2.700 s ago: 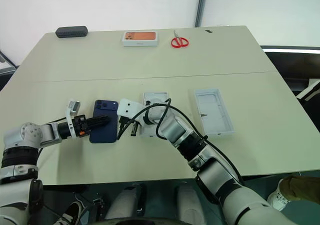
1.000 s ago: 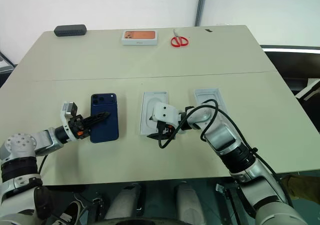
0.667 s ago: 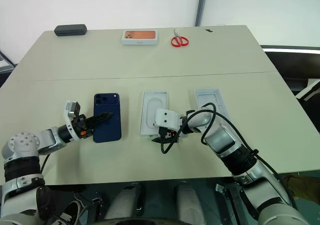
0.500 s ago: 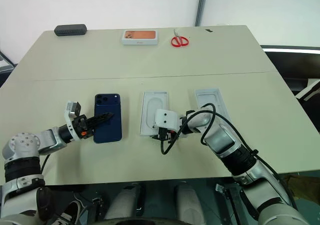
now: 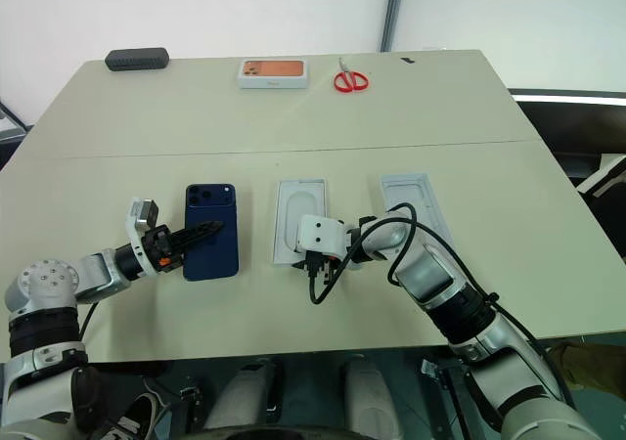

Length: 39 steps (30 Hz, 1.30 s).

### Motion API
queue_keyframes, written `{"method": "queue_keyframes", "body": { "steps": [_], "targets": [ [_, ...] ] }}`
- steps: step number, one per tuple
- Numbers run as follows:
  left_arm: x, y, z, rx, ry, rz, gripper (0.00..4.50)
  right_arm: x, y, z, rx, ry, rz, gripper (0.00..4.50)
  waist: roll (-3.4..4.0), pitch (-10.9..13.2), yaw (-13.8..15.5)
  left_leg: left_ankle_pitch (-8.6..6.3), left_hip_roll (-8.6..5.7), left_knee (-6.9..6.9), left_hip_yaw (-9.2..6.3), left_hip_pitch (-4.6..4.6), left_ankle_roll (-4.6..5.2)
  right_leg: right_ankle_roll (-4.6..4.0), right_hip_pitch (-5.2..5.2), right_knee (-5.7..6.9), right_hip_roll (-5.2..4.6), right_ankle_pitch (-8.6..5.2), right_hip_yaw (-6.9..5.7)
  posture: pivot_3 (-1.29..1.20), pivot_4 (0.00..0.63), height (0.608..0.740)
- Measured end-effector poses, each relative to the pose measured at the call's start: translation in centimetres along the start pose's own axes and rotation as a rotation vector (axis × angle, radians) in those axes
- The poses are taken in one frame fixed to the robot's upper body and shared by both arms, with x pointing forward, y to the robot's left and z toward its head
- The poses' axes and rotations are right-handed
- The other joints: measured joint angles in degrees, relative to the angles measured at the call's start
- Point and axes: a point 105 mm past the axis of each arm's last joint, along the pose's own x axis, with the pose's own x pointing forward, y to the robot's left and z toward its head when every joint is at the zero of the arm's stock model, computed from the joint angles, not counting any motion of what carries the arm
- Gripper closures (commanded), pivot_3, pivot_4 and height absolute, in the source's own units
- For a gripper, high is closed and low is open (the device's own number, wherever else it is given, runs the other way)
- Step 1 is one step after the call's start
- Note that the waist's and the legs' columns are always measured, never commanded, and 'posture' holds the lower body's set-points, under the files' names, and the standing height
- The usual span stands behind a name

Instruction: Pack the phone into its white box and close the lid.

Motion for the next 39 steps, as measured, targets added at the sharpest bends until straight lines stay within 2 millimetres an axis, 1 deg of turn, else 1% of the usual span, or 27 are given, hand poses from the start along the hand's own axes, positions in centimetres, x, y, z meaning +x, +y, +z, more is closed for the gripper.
{"method": "queue_keyframes", "body": {
  "steps": [3,5,8,10,12,16,17,18,21,23,27,30,33,36,39],
  "targets": [
    [0.1,-0.2,0.1,0.001,-0.003,-0.011,4.5,0.2,0.1,0.3,0.004,-0.012,0.003,3.29,0.0,0.0,-0.1,0.0,0.01,0.0,0.0,0.01,0.0,0.0,0.0,0.0,0.01,0.0,0.0,0.0,0.15,0.74],
    [0.2,-0.6,0.5,0.006,-0.012,-0.02,4.5,0.7,0.2,0.5,0.016,-0.022,0.002,3.29,-0.04,0.0,-0.1,0.0,0.04,0.0,-0.02,0.01,0.0,0.0,0.0,0.0,0.03,0.0,0.0,0.0,0.15,0.74],
    [0.9,-2.1,1.8,0.034,-0.031,-0.068,4.5,2.2,0.8,1.8,0.042,-0.069,0.015,3.29,-0.09,0.0,-0.1,0.0,0.07,-0.01,-0.02,0.01,0.0,-0.01,-0.01,0.0,0.07,0.01,0.0,0.0,0.15,0.74],
    [1.6,-3.1,2.0,0.044,-0.031,-0.111,4.5,3.1,1.1,2.4,0.052,-0.088,0.025,3.29,-0.1,0.0,-0.1,0.0,0.05,-0.01,0.01,0.01,0.0,-0.01,-0.01,0.0,0.05,0.01,0.01,0.0,0.15,0.74],
    [2.0,-3.2,1.7,0.03,-0.025,-0.124,4.5,3.6,1.2,2.8,0.05,-0.099,0.029,3.29,-0.1,0.0,-0.1,0.0,0.03,0.0,0.03,0.01,0.0,0.0,-0.02,0.0,0.06,0.01,0.02,0.0,0.15,0.74],
    [2.5,-2.9,1.4,0.018,-0.024,-0.118,4.5,3.9,1.0,3.0,0.052,-0.107,0.032,3.29,-0.12,0.0,-0.1,0.0,0.03,0.0,0.0,0.01,-0.01,0.0,-0.01,0.01,0.06,0.02,0.01,0.0,0.15,0.74],
    [2.6,-2.9,1.3,0.016,-0.022,-0.115,4.5,3.9,1.0,3.0,0.058,-0.109,0.033,2.72,-0.12,0.0,-0.1,0.0,0.03,0.0,0.0,0.01,-0.01,0.0,-0.01,0.01,0.07,0.02,0.01,0.0,0.15,0.74],
    [2.6,-2.8,1.3,0.014,-0.02,-0.114,4.5,4.0,1.0,3.0,0.071,-0.108,0.036,2.44,-0.12,0.0,-0.1,0.0,0.03,0.0,0.0,0.01,-0.01,0.0,-0.01,0.01,0.07,0.02,0.01,0.0,0.15,0.74],
    [2.7,-2.7,1.1,0.014,-0.016,-0.109,4.5,4.1,1.1,2.6,0.084,-0.096,0.04,0.89,-0.12,0.0,0.0,0.0,-0.01,0.0,0.01,0.01,-0.01,0.0,-0.01,0.0,0.09,0.02,0.0,0.0,0.15,0.74],
    [2.8,-2.6,0.9,0.012,-0.008,-0.105,4.5,3.7,0.9,2.3,0.077,-0.084,0.032,0.03,-0.13,0.0,0.1,0.0,-0.04,0.0,0.01,0.01,-0.01,0.0,0.0,0.0,0.07,0.02,0.0,0.0,0.15,0.74],
    [2.8,-2.6,0.9,0.017,-0.004,-0.099,4.5,2.9,0.4,2.0,0.065,-0.075,0.006,0.03,-0.14,0.0,0.2,0.0,-0.04,0.01,0.01,0.0,-0.01,0.0,0.01,0.0,0.06,0.02,0.0,0.0,0.15,0.74],
    [3.2,-2.6,0.7,0.021,0.023,-0.099,4.5,0.8,-0.8,2.6,0.081,-0.122,-0.059,0.03,-0.15,0.0,0.3,0.0,-0.06,0.01,0.0,-0.01,-0.01,0.0,0.01,0.0,0.05,0.02,0.0,0.0,0.15,0.74],
    [4.0,-2.6,0.5,0.029,0.061,-0.101,4.5,-1.3,-1.5,2.9,0.079,-0.159,-0.096,0.03,-0.17,0.0,0.5,0.0,-0.07,0.02,0.0,-0.01,0.0,0.0,0.03,-0.01,0.06,0.02,-0.03,0.0,0.15,0.74],
    [5.0,-2.6,0.3,0.032,0.099,-0.113,4.5,-2.9,-1.8,2.2,0.114,-0.176,-0.117,0.03,-0.17,0.0,0.6,0.0,-0.08,0.03,0.02,-0.01,0.0,0.0,0.04,-0.02,0.06,0.01,-0.03,0.0,0.15,0.74],
    [6.6,-2.3,-0.1,0.028,0.153,-0.114,4.5,-5.2,-2.9,1.1,0.145,-0.186,-0.185,0.03,-0.18,0.0,0.8,0.0,-0.11,0.03,0.09,-0.01,0.0,0.0,0.06,-0.02,0.07,0.01,-0.03,0.0,0.15,0.74]
  ]
}}
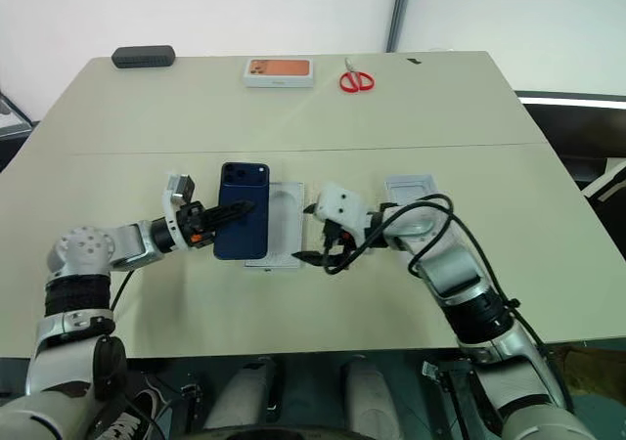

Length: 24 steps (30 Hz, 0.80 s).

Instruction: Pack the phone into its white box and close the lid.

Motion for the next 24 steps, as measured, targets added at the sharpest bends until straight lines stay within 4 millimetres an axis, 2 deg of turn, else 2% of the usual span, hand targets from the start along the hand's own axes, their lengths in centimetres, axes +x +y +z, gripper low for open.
{"method": "queue_keyframes", "body": {
  "steps": [3,7,9,10,12,16,17,24],
  "targets": [
    [1.4,0.5,-0.2,-0.01,0.055,0.003,4.5,-1.7,-0.6,-1.3,0.004,0.026,-0.042,0.03,-0.01,0.0,0.5,0.0,-0.06,-0.01,0.1,-0.01,0.01,0.0,0.01,-0.06,0.08,0.0,-0.02,0.0,0.15,0.74],
    [2.2,1.0,-0.3,-0.032,0.089,0.003,4.5,-1.9,-0.3,-2.2,0.015,0.042,-0.04,0.03,0.02,0.0,0.2,0.0,0.02,-0.01,0.09,-0.01,0.01,0.0,-0.03,-0.05,0.22,0.0,0.01,0.0,0.15,0.74],
    [2.6,1.1,-0.3,-0.028,0.088,-0.006,3.47,-1.9,-0.4,-2.1,0.005,0.038,-0.049,0.0,0.02,0.0,0.4,0.0,0.04,0.01,0.08,-0.01,0.01,0.0,-0.01,-0.04,0.22,0.0,0.01,0.0,0.15,0.74],
    [2.7,1.2,-0.3,-0.027,0.092,-0.004,3.2,-1.9,-0.4,-2.0,0.002,0.038,-0.054,0.0,0.02,0.0,0.4,0.0,0.04,0.01,0.08,-0.01,0.01,0.0,-0.01,-0.05,0.21,0.0,0.01,0.0,0.15,0.74],
    [2.7,1.4,-0.4,-0.025,0.095,-0.001,2.24,-1.8,-0.5,-2.1,-0.006,0.039,-0.063,0.0,0.01,0.0,0.5,0.0,0.06,0.01,0.05,-0.02,0.01,0.0,-0.01,-0.05,0.19,0.0,0.01,0.0,0.15,0.74],
    [3.0,0.5,0.1,0.003,0.097,-0.038,0.22,-1.7,-0.6,-2.3,-0.004,0.045,-0.07,0.0,0.02,0.0,0.6,0.0,0.07,0.06,0.05,-0.01,0.01,0.0,0.06,-0.05,0.17,0.0,0.0,0.0,0.15,0.74],
    [3.0,0.2,0.2,0.012,0.098,-0.046,0.05,-1.7,-0.6,-2.3,-0.005,0.045,-0.071,0.0,0.02,0.0,0.6,0.0,0.07,0.07,0.05,0.0,0.01,0.0,0.08,-0.05,0.17,0.0,0.0,0.0,0.15,0.74],
    [3.0,-0.3,0.0,0.073,0.121,-0.028,0.05,-1.0,-0.7,-2.7,-0.011,0.055,-0.064,0.0,0.03,0.0,0.4,0.0,0.12,0.05,0.02,0.02,0.01,0.0,0.06,-0.04,0.19,0.0,0.01,0.0,0.15,0.74]
  ]
}}
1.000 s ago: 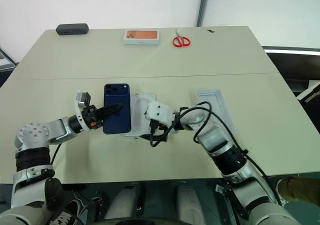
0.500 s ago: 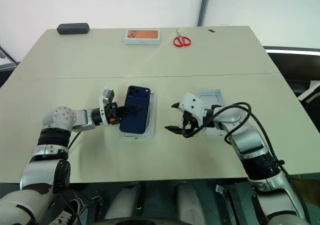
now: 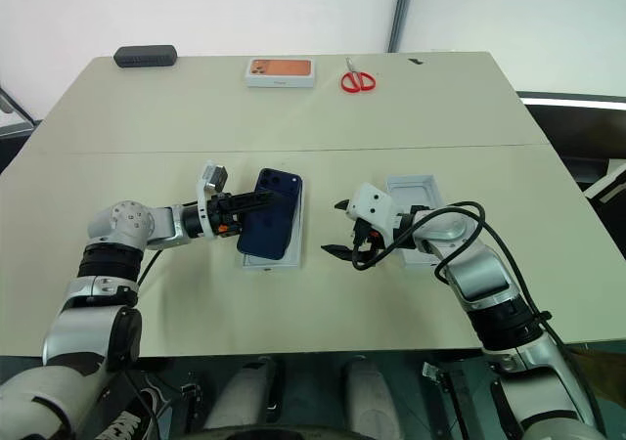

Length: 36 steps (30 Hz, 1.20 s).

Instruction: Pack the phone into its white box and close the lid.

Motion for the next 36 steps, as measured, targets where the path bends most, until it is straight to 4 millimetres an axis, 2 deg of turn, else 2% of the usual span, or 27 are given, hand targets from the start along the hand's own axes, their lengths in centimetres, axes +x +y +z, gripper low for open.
{"method": "queue_keyframes", "body": {
  "steps": [11,25,32,36],
  "targets": [
    [0.1,-0.8,-1.5,0.008,0.068,0.098,0.05,1.2,0.2,0.6,-0.02,-0.027,0.02,0.0,-0.01,0.0,0.1,0.0,0.01,0.01,-0.05,-0.01,0.0,0.01,0.0,0.0,-0.03,0.0,0.0,0.0,0.15,0.74],
    [-0.3,-0.9,-1.4,0.057,0.096,0.207,0.05,1.7,0.3,0.5,-0.017,-0.037,0.017,0.0,0.0,0.0,0.0,0.0,0.0,0.01,-0.02,0.01,-0.01,0.0,0.0,0.01,0.0,0.01,0.01,0.0,0.15,0.74],
    [-0.8,-1.0,-0.1,0.073,0.082,0.226,0.05,1.9,0.2,0.7,-0.025,-0.044,0.017,0.0,0.0,0.0,0.0,0.0,-0.02,0.01,-0.01,0.0,-0.01,0.01,0.0,0.02,0.0,0.0,0.01,0.0,0.15,0.74],
    [-0.6,-1.3,-1.0,0.08,0.135,0.212,0.05,2.0,0.1,0.8,-0.032,-0.048,0.015,0.0,0.0,0.0,0.1,0.0,-0.01,0.0,-0.02,0.0,-0.01,0.01,0.0,0.02,-0.02,0.01,0.01,0.0,0.15,0.74]
  ]
}}
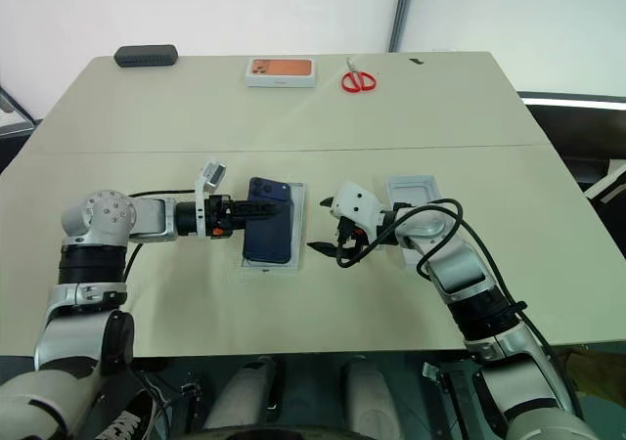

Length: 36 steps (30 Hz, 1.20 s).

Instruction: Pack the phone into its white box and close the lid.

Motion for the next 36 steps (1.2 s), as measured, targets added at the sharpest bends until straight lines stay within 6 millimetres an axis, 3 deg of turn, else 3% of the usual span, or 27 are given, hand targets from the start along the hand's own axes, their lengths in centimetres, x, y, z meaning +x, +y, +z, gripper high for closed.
{"method": "queue_keyframes", "body": {
  "steps": [19,29,35,36],
  "targets": [
    [-0.8,-0.1,-0.1,0.029,0.043,-0.016,0.05,0.4,0.0,0.0,-0.007,-0.002,-0.007,0.0,0.0,0.0,0.0,0.0,-0.01,0.01,0.01,0.0,0.0,0.0,0.0,0.01,0.0,0.0,0.0,0.0,0.15,0.74],
    [-3.9,0.1,0.9,0.096,0.013,0.079,0.05,0.5,0.1,-0.1,-0.01,0.002,-0.003,0.0,0.0,0.0,-0.1,0.0,0.01,0.0,0.0,0.0,0.0,0.0,-0.02,0.02,0.01,0.0,0.0,0.0,0.15,0.74],
    [-5.8,2.6,0.9,0.175,-0.03,0.206,0.05,0.7,0.2,0.0,-0.012,-0.004,0.004,0.0,0.01,0.0,0.1,0.0,0.02,0.01,0.0,-0.02,0.0,-0.01,-0.03,0.02,0.0,-0.01,0.0,0.0,0.15,0.74],
    [-5.8,2.7,1.2,0.186,-0.049,0.211,0.28,0.8,0.2,0.0,-0.012,-0.007,0.006,0.26,0.01,0.0,0.3,0.0,0.0,0.02,0.0,-0.02,0.0,-0.01,-0.01,0.02,-0.03,-0.01,-0.01,0.0,0.15,0.74]
  ]
}}
